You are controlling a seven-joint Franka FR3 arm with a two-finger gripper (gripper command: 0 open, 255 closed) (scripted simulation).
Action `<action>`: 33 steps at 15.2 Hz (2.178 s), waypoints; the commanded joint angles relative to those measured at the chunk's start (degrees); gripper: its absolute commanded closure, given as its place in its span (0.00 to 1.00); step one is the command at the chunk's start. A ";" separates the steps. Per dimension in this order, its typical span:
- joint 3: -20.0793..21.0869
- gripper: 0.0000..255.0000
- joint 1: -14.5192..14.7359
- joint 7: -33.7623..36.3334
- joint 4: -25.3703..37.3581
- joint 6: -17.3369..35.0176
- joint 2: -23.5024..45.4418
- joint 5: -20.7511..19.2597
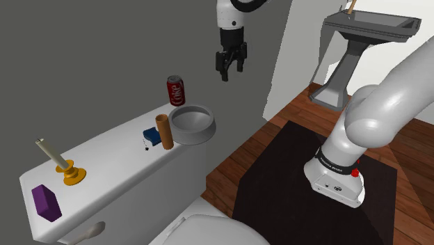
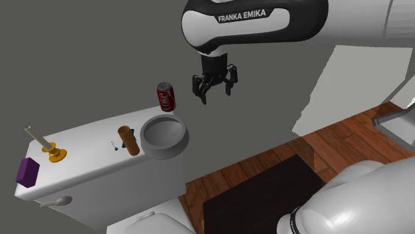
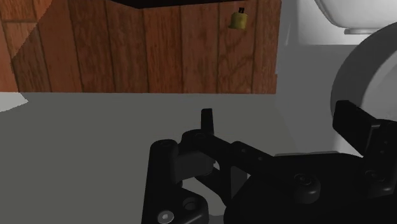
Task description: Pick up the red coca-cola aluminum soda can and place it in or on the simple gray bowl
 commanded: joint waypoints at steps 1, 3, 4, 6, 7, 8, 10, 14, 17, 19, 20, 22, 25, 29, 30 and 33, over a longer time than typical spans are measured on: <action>1.03 0.00 0.39 1.87 2.76 1.23 3.26 0.02; 1.93 0.00 0.72 3.64 6.24 2.26 7.09 -0.31; 2.33 0.00 0.91 4.53 8.08 2.69 9.03 -0.55; 3.09 0.00 1.32 6.31 12.00 3.34 12.96 -1.16; 3.44 0.00 1.55 7.19 14.07 3.57 14.95 -1.53; 3.74 0.00 1.82 8.07 16.23 3.72 16.96 -1.94; 4.25 0.00 2.44 9.79 20.81 3.82 21.04 -2.86; 4.89 0.00 4.08 13.01 31.25 3.07 29.58 -4.99; 4.98 0.00 5.31 14.62 38.13 1.99 34.75 -6.27; 4.94 0.00 5.28 14.65 36.70 3.50 34.83 -6.30; 4.92 0.00 5.27 14.68 36.05 4.23 34.91 -6.33; 4.93 0.00 5.20 14.74 34.75 5.69 35.09 -6.41; 4.91 0.00 5.15 14.82 33.19 7.55 35.40 -6.52; 5.01 0.00 5.07 14.84 33.19 7.55 35.40 -6.55; 5.05 0.00 5.03 14.85 33.19 7.55 35.41 -6.57; 5.10 1.00 5.06 14.94 32.74 7.90 35.31 -6.57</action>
